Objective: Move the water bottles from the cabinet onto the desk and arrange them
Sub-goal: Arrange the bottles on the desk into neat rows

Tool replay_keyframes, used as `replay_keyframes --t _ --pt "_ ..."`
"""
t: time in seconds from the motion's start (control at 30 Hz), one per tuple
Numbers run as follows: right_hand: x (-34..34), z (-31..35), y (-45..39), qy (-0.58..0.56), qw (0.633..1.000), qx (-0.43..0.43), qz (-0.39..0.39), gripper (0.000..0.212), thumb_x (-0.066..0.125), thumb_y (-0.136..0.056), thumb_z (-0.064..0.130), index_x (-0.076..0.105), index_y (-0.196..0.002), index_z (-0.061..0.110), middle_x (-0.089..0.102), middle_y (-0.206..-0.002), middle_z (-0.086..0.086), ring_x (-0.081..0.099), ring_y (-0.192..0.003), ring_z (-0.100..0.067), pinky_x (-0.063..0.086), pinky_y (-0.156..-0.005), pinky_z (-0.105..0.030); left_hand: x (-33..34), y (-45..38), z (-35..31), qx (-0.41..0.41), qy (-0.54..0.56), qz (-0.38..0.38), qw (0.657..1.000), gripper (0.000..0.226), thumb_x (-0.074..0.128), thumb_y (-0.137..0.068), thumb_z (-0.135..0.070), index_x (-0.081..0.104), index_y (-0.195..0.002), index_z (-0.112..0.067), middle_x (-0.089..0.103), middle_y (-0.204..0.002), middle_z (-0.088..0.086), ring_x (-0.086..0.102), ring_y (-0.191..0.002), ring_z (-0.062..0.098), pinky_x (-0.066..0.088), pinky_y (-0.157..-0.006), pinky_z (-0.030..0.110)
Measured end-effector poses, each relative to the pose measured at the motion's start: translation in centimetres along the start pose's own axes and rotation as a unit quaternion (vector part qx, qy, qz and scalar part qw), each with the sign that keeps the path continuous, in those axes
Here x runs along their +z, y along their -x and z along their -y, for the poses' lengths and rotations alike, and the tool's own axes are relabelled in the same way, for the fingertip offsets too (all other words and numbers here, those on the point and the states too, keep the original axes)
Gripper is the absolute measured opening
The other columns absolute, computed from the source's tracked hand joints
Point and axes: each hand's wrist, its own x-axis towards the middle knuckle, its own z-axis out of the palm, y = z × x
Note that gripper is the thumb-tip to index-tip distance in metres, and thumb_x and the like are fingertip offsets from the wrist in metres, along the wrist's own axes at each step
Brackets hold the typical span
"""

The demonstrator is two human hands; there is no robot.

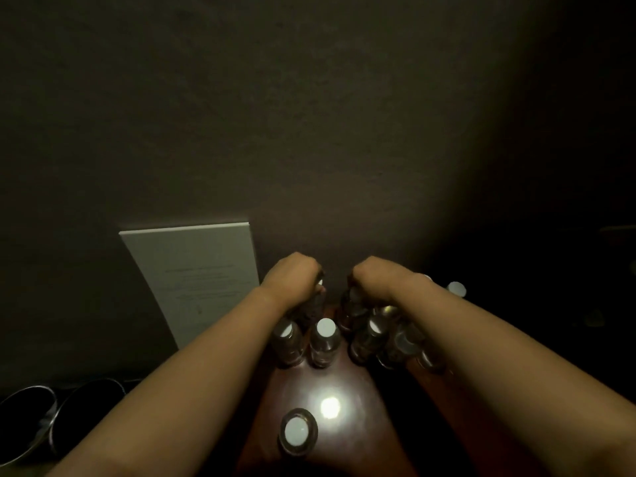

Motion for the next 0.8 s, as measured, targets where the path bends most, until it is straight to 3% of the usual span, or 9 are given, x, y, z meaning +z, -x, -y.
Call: replay_keyframes --t 0.13,0.23,0.37,0.53,0.6,0.7,0.8 --pt "0.6 -0.4 -0.3 -0.029 0.999 -0.014 -0.035 0.012 0.06 -0.087 0.019 0.066 -0.097 0.018 0.064 -0.095 -0.006 0.063 -0.086 -0.026 0.053 -0.08 -0.036 0.4 -0.3 0.4 -0.021 0.022 -0.004 1.0 0.035 0.072 -0.086 -0.041 0.072 -0.112 -0.018 0.071 -0.107 0.006 0.065 -0.101 0.027 0.053 -0.083 0.036" --pt "0.8 -0.1 -0.9 -0.025 0.998 -0.011 -0.048 0.005 0.062 -0.087 0.021 0.065 -0.088 0.016 0.064 -0.087 -0.006 0.062 -0.079 -0.023 0.05 -0.069 -0.032 0.7 -0.5 0.8 -0.025 0.048 -0.007 0.999 0.047 0.074 -0.084 -0.042 0.068 -0.125 -0.019 0.071 -0.117 0.003 0.063 -0.111 0.023 0.051 -0.093 0.039" --pt "0.7 0.8 -1.7 -0.029 0.996 0.026 -0.081 0.021 0.063 -0.086 0.029 0.057 -0.07 0.016 0.055 -0.069 -0.003 0.056 -0.062 -0.019 0.044 -0.059 -0.031 1.1 -0.7 1.2 -0.034 0.068 -0.022 0.997 0.049 0.078 -0.081 -0.041 0.068 -0.125 -0.022 0.071 -0.118 -0.001 0.063 -0.112 0.02 0.051 -0.093 0.033" --pt "1.1 1.1 -2.2 -0.058 0.992 0.065 -0.095 0.032 0.068 -0.083 0.037 0.05 -0.064 0.02 0.055 -0.069 -0.004 0.056 -0.066 -0.021 0.045 -0.063 -0.031 1.3 -0.8 1.3 -0.037 0.083 -0.029 0.995 0.049 0.081 -0.078 -0.041 0.07 -0.121 -0.022 0.072 -0.116 -0.001 0.065 -0.11 0.019 0.05 -0.089 0.03" --pt "1.2 1.0 -2.1 -0.059 0.991 0.069 -0.102 0.029 0.068 -0.083 0.038 0.054 -0.069 0.016 0.056 -0.073 -0.005 0.059 -0.072 -0.024 0.047 -0.065 -0.032 1.3 -1.0 1.2 -0.036 0.083 -0.033 0.995 0.049 0.081 -0.077 -0.041 0.07 -0.121 -0.022 0.073 -0.115 -0.001 0.065 -0.109 0.019 0.048 -0.086 0.027" --pt "1.4 0.9 -2.0 -0.052 0.993 0.045 -0.099 0.025 0.066 -0.085 0.034 0.064 -0.094 0.011 0.065 -0.09 -0.01 0.062 -0.083 -0.027 0.05 -0.07 -0.034 1.2 -1.2 1.2 -0.036 0.084 -0.029 0.995 0.05 0.082 -0.077 -0.041 0.07 -0.121 -0.022 0.072 -0.116 -0.001 0.065 -0.109 0.018 0.048 -0.086 0.028" --pt "1.9 0.6 -1.8 -0.041 0.991 0.005 -0.124 0.024 0.064 -0.088 0.029 0.061 -0.103 0.011 0.066 -0.099 -0.011 0.063 -0.089 -0.029 0.044 -0.069 -0.031 1.2 -1.2 1.2 -0.036 0.082 -0.023 0.996 0.05 0.082 -0.076 -0.042 0.071 -0.121 -0.022 0.073 -0.115 -0.001 0.065 -0.108 0.019 0.051 -0.089 0.03"
